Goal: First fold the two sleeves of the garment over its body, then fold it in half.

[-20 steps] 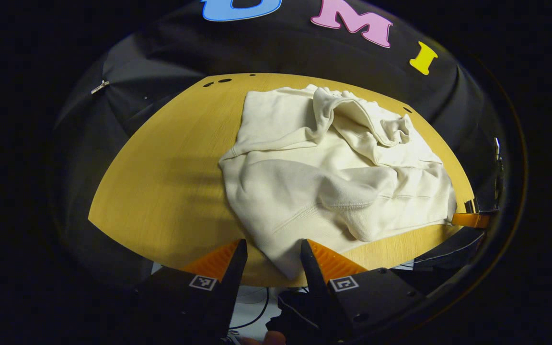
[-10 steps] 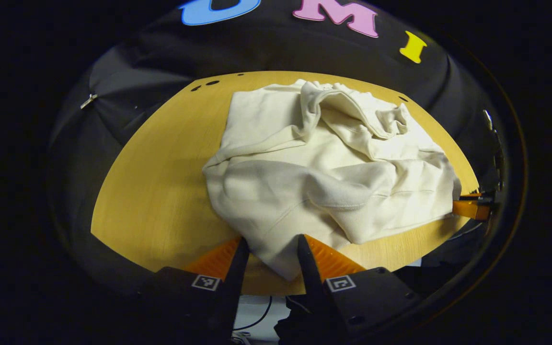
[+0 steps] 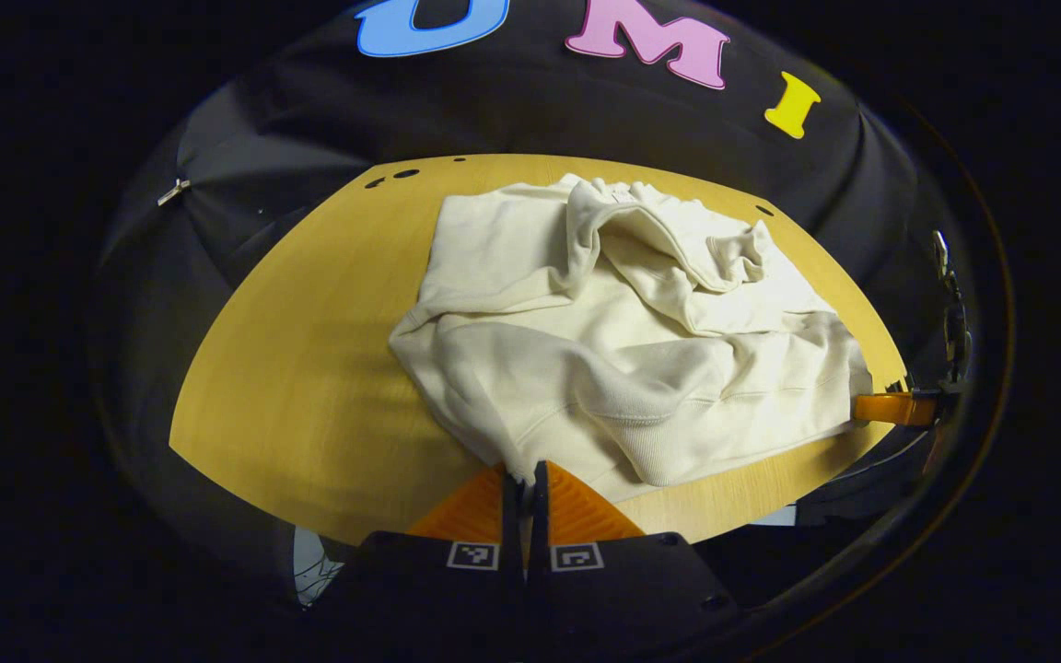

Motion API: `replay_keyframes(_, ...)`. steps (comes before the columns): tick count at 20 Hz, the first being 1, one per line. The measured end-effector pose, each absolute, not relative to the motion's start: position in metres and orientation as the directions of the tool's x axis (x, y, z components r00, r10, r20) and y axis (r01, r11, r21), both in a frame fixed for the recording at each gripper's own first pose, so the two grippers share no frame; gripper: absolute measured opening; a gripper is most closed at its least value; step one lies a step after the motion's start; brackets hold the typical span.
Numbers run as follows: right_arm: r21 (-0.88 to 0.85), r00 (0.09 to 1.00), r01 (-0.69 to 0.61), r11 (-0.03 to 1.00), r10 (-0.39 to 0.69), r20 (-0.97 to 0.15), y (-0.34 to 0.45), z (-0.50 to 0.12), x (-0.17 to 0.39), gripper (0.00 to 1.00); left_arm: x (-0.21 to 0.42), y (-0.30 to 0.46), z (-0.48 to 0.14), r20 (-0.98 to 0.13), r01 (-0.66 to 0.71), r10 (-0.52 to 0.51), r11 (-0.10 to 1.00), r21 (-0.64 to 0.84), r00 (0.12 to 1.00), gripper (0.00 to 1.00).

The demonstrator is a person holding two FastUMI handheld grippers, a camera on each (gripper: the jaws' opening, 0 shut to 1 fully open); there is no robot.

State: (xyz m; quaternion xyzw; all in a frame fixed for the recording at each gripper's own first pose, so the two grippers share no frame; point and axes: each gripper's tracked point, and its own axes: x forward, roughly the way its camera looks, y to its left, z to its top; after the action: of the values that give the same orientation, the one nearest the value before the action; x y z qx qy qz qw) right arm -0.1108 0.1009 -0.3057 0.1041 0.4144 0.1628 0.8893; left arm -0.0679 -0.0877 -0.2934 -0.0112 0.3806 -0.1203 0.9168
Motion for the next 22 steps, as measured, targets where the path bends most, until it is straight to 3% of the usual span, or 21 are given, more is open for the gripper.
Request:
replay_keyframes(10,0.515,0.714,-0.165,0.841,0.462,-0.526,0.109,-0.213,-0.068,0.06,-0.034,-0.092,-0.225,-0.632,0.154,-0.262,0.963,-0.221,0.729,0.06)
replay_keyframes(22,0.577,0.803,-0.149,0.803,0.439,-0.404,0.127,-0.157,0.032,0.06,0.061,-0.099,-0.172,-0.531,0.124,-0.242,0.961,-0.248,0.812,0.06)
